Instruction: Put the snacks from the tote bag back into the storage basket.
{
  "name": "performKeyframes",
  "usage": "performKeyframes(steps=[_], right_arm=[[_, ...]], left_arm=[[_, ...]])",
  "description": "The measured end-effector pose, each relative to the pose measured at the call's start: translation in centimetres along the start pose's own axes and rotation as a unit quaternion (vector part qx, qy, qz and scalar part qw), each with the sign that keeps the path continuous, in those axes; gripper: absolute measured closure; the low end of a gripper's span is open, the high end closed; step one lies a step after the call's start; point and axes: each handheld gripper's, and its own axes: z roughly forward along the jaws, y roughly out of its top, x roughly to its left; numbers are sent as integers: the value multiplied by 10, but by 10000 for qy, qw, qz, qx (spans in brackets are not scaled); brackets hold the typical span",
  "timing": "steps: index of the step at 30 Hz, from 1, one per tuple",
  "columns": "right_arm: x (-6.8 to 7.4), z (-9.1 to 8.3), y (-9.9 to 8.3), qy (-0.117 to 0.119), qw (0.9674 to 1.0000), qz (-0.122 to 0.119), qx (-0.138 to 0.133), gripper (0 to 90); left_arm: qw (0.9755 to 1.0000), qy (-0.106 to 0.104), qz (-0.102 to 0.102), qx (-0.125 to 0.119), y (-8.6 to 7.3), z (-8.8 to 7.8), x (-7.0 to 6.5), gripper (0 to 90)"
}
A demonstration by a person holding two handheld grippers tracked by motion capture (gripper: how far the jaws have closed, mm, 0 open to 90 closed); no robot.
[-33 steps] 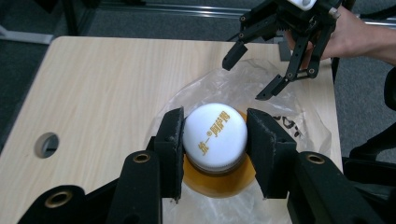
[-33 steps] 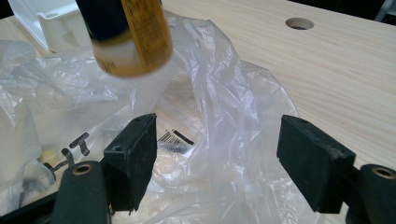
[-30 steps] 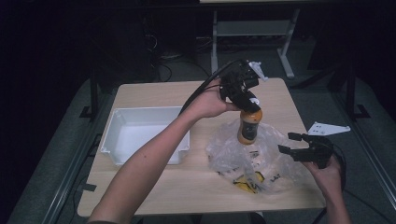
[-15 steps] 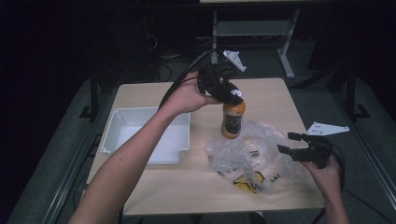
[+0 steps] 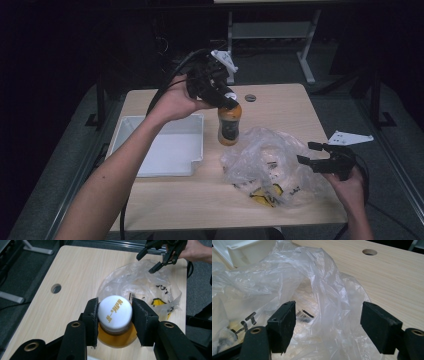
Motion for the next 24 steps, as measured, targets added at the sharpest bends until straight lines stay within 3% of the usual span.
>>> performKeyframes(steps=[24], right_arm=[[2, 0, -1, -101, 9999, 44, -9, 283]], left_arm=[[9990, 151, -420, 78, -57, -30, 15, 587]])
